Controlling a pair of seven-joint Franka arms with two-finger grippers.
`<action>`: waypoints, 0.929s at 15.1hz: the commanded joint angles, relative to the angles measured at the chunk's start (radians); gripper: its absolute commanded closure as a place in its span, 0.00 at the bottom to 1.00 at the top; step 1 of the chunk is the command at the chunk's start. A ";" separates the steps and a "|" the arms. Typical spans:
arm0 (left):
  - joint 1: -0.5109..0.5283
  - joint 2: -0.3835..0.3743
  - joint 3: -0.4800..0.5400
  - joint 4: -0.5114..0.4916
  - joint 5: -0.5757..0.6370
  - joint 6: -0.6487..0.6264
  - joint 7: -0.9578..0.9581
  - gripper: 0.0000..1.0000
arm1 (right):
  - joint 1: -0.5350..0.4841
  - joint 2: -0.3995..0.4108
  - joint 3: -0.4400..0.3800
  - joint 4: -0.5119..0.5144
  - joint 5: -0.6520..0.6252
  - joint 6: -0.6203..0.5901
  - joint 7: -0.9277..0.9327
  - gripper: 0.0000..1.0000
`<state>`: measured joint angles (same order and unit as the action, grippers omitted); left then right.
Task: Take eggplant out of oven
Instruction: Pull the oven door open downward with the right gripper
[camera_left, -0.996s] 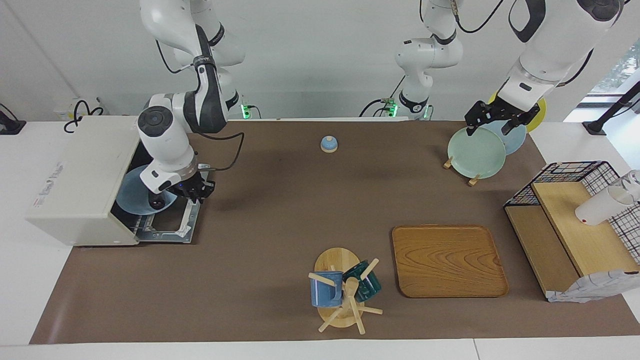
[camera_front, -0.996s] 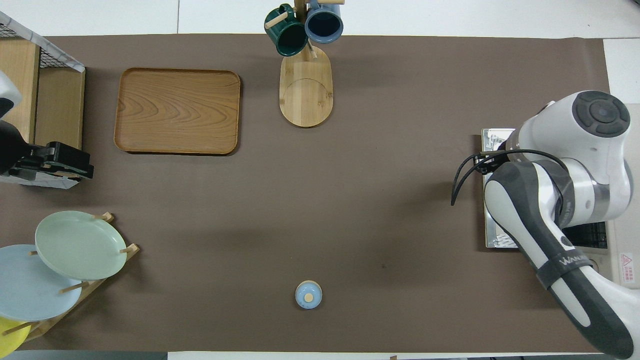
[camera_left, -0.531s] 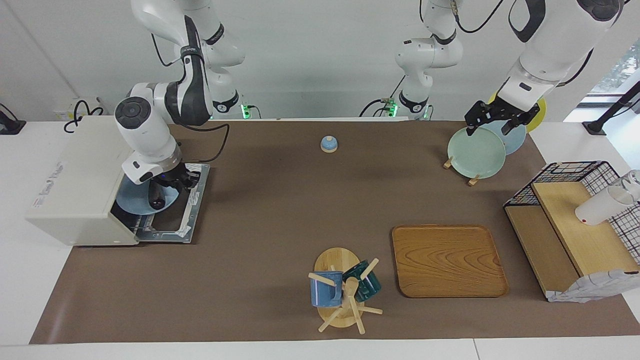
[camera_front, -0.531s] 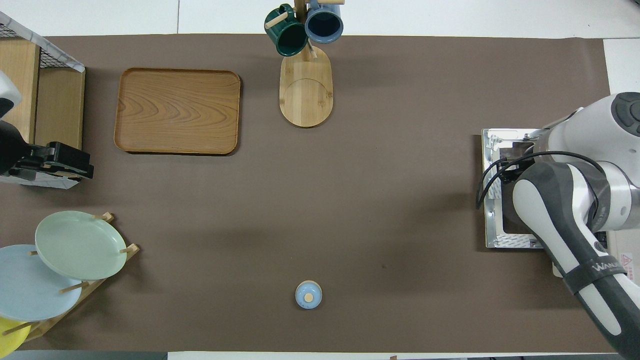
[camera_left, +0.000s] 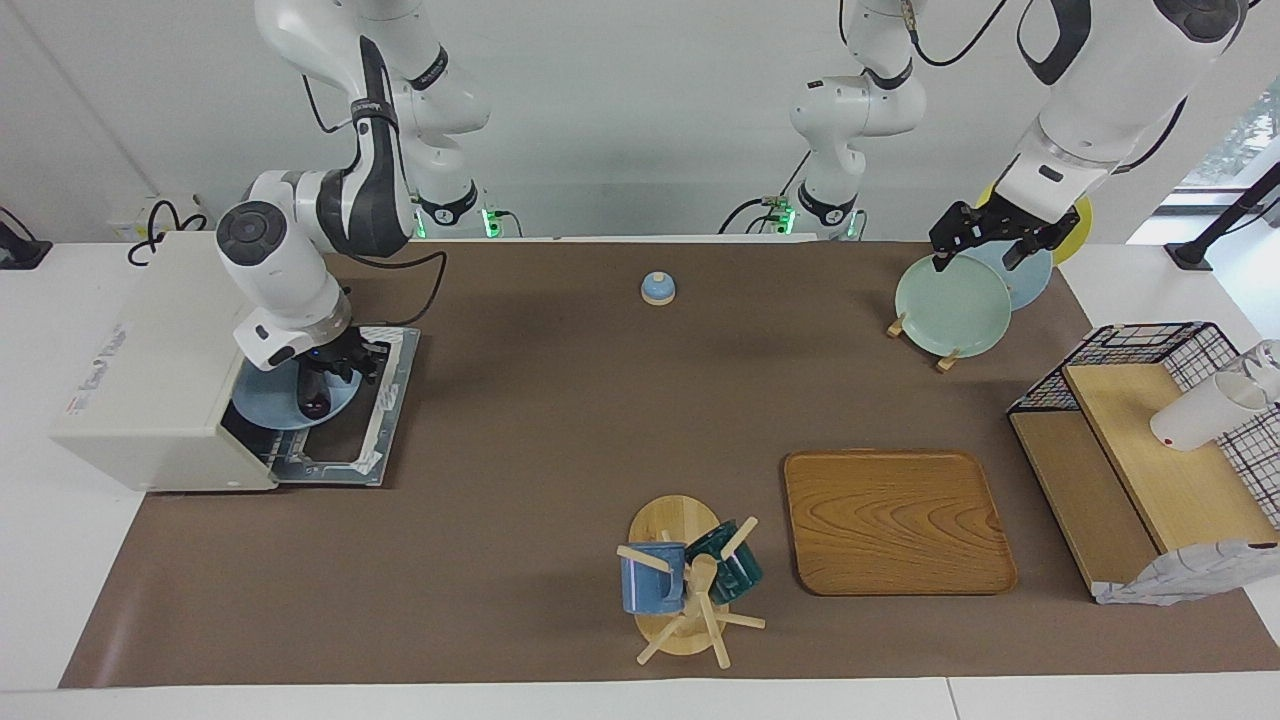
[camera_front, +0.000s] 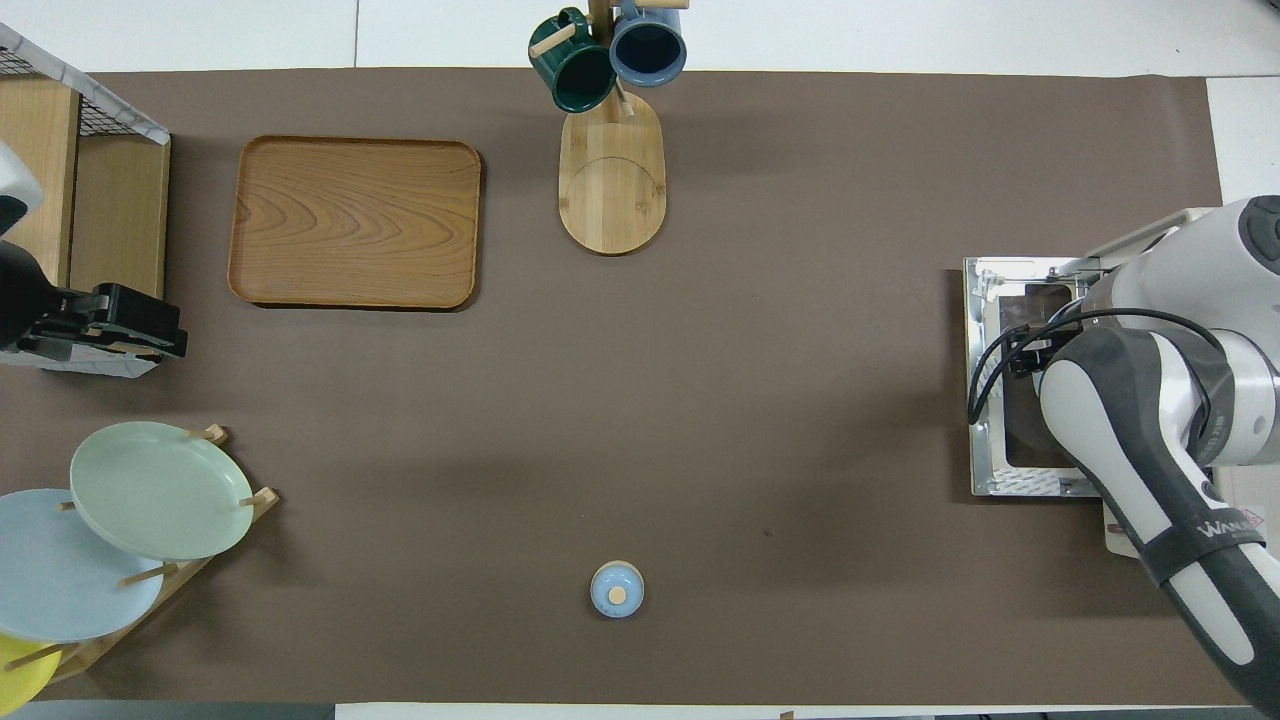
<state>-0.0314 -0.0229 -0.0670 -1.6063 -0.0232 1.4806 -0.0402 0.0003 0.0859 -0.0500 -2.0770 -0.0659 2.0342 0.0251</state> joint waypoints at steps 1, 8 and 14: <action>0.008 -0.014 -0.001 -0.011 -0.012 0.001 0.000 0.00 | -0.017 -0.037 0.007 -0.070 -0.014 0.076 -0.028 0.65; 0.008 -0.014 -0.001 -0.011 -0.012 0.000 0.000 0.00 | -0.005 -0.043 0.009 -0.091 -0.058 0.098 -0.088 1.00; 0.008 -0.014 -0.001 -0.011 -0.012 0.000 0.000 0.00 | 0.272 -0.002 0.013 0.101 -0.106 -0.097 0.134 1.00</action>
<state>-0.0314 -0.0229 -0.0670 -1.6063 -0.0232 1.4806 -0.0402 0.1787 0.0530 -0.0405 -2.0544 -0.1512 1.9997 0.0716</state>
